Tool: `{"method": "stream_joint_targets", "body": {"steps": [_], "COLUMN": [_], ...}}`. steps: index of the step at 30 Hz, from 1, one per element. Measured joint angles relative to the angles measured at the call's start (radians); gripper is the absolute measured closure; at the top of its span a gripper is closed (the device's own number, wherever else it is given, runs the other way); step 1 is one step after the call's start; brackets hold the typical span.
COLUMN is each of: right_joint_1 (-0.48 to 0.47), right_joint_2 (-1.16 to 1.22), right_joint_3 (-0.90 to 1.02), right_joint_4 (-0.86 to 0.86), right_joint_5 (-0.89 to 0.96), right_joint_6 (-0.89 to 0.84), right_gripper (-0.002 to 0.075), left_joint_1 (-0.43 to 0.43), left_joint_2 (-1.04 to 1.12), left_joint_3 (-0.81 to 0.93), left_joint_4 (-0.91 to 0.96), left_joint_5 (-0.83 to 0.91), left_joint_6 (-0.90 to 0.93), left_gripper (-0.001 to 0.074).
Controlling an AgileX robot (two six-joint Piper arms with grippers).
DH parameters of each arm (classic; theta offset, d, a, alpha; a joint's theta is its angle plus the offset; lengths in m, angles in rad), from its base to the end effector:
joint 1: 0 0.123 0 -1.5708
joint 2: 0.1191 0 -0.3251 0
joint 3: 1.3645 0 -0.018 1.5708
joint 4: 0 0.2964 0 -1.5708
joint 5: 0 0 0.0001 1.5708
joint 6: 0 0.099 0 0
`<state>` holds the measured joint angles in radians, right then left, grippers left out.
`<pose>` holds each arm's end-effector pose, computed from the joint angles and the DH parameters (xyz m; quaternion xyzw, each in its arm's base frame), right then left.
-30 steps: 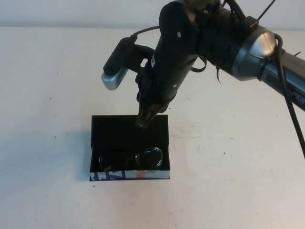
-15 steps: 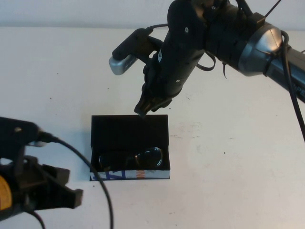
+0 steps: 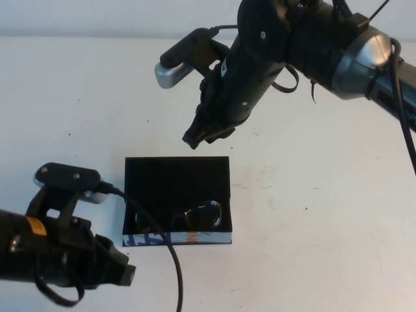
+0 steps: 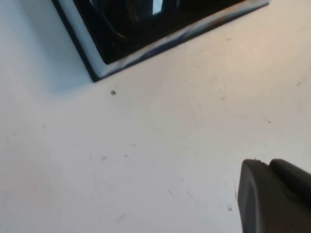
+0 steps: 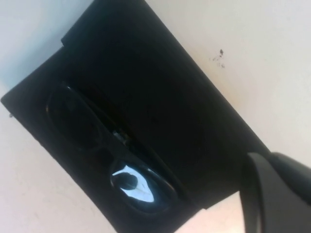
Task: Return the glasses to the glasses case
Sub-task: Close the glasses case
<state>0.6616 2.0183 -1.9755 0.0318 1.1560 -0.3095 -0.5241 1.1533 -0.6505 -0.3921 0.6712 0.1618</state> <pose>0.4035 0.3178 0.3397 -0.4518 0.8625 0.0552 0.2213 0.1880 -0.1359 0.2471 0.2081 0.9368 -0.1940 0.2034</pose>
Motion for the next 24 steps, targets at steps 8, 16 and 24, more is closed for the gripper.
{"method": "stream_joint_targets", "body": {"steps": [8,16,24], "right_joint_1": [0.0,-0.035,-0.071], "right_joint_2": [0.0,0.022,0.057], "right_joint_3": [0.0,0.0,0.0], "right_joint_4": [0.023,0.081,0.119], "right_joint_5": [-0.054,-0.153,-0.199], "right_joint_6": [0.011,0.051,0.056], "right_gripper": [0.0737,0.0737,0.0737], "left_joint_1": [0.097,0.097,0.097], "left_joint_2": [0.094,0.249,0.363], "left_joint_3": [0.0,0.059,0.119], "left_joint_4": [-0.291,-0.706,-1.061], "left_joint_5": [-0.091,-0.192,-0.24], "left_joint_6": [0.373,0.87,1.297], "left_gripper": [0.0736,0.0736,0.0736]}}
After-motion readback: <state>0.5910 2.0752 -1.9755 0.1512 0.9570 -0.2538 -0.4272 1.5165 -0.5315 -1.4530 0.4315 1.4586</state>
